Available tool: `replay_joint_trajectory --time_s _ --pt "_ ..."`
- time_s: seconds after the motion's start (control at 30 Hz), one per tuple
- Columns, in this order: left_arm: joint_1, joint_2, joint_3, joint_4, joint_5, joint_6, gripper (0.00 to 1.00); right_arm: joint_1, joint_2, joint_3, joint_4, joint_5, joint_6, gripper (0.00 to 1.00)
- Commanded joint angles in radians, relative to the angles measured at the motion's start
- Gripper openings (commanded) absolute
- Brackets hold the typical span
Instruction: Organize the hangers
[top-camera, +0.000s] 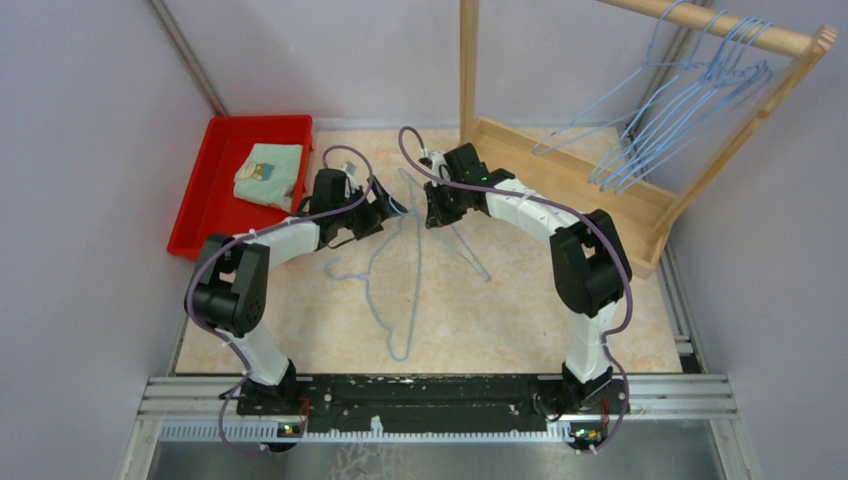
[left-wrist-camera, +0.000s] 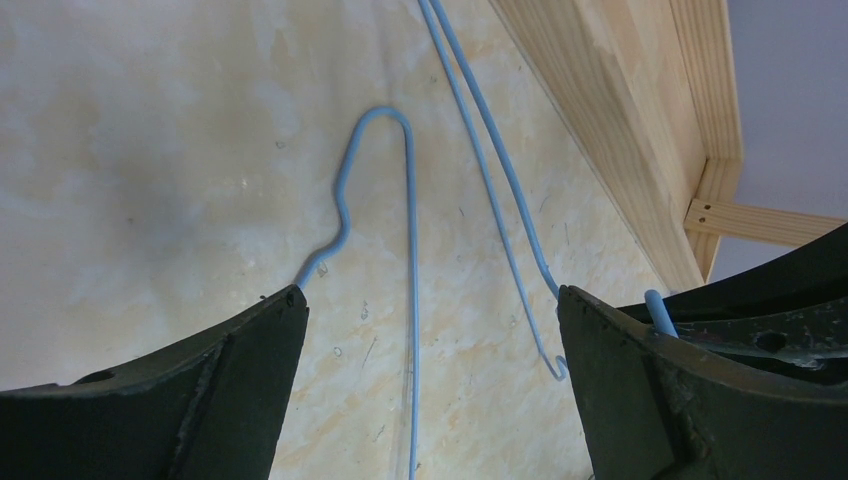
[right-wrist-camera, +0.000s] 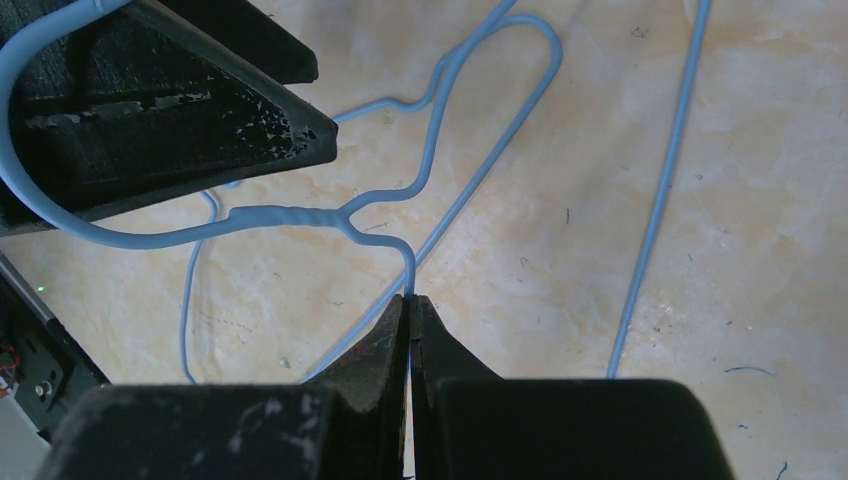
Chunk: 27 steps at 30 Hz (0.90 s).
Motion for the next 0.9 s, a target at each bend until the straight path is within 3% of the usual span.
replay_joint_trajectory --time_s 0.0,0.07,0.1,0.3,0.47,0.6,0.7,0.73,0.83,0.87 --pt "-0.019 0.028 0.055 0.032 0.02 -0.01 1.0 -0.009 0.015 0.017 0.024 0.01 -0.003 0.0" --pt "-0.021 0.03 0.063 0.025 0.018 -0.004 1.0 -0.009 0.02 0.018 0.019 0.025 -0.001 0.04" --pt "-0.021 0.03 0.067 0.019 0.014 0.002 1.0 -0.009 0.019 0.018 0.018 0.034 0.001 0.15" --pt "-0.021 0.03 0.072 -0.004 0.008 0.023 1.0 -0.009 0.01 0.006 0.042 0.031 -0.003 0.53" --pt "-0.021 0.033 0.071 -0.003 0.008 0.018 1.0 -0.008 0.027 -0.002 0.049 0.021 -0.003 0.61" --pt "-0.021 0.032 0.071 -0.009 0.007 0.026 1.0 -0.009 0.045 -0.005 0.053 0.018 -0.01 0.57" --pt "-0.021 0.031 0.076 -0.015 0.009 0.035 1.0 -0.009 0.066 -0.02 0.059 -0.005 -0.014 0.48" --pt "-0.02 0.031 0.08 -0.017 0.009 0.037 1.0 -0.008 0.07 -0.032 0.068 -0.018 -0.016 0.39" --pt "-0.021 0.027 0.094 -0.034 0.009 0.051 1.0 -0.009 0.061 -0.046 0.076 -0.026 -0.019 0.01" --pt "-0.021 0.025 0.096 -0.041 0.007 0.058 1.0 -0.008 0.042 -0.051 0.082 -0.019 -0.017 0.0"
